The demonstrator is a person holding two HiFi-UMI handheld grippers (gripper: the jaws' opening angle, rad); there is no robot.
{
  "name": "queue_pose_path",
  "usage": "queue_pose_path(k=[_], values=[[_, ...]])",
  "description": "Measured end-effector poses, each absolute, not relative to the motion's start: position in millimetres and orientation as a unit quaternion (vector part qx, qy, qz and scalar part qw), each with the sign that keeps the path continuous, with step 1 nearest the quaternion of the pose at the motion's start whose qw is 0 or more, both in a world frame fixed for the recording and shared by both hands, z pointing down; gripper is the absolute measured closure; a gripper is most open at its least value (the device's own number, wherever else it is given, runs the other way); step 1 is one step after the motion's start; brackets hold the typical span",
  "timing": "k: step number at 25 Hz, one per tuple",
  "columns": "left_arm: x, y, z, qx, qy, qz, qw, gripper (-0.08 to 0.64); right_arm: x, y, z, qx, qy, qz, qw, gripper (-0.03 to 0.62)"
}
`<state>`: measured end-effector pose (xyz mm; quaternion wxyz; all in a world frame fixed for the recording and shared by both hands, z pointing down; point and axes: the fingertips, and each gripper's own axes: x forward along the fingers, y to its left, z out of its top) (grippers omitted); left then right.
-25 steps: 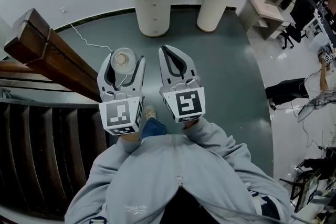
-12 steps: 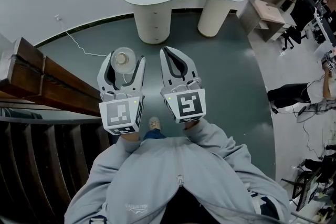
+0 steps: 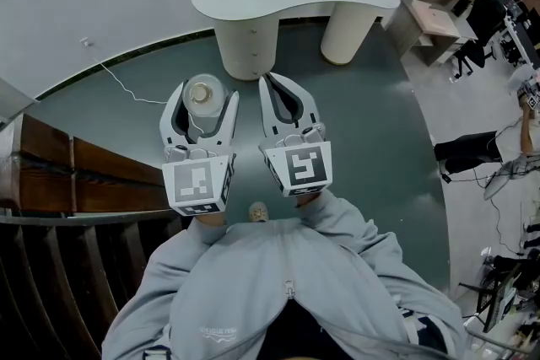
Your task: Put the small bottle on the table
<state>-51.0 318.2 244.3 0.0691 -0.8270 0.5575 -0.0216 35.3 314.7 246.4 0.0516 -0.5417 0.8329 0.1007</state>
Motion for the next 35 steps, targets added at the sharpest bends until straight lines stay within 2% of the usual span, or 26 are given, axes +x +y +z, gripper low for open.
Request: queue_pose_path(k=[19, 35], values=[[-73, 246, 262, -0.830, 0.556, -0.018, 0.044, 0.229, 10, 242, 256, -0.543, 0.835, 0.086, 0.033, 0.566], [-66, 97, 252, -0.817, 0.575, -0.009, 0.039, 0.227, 14, 85, 245, -0.508, 0.854, 0.105, 0.035, 0.566]])
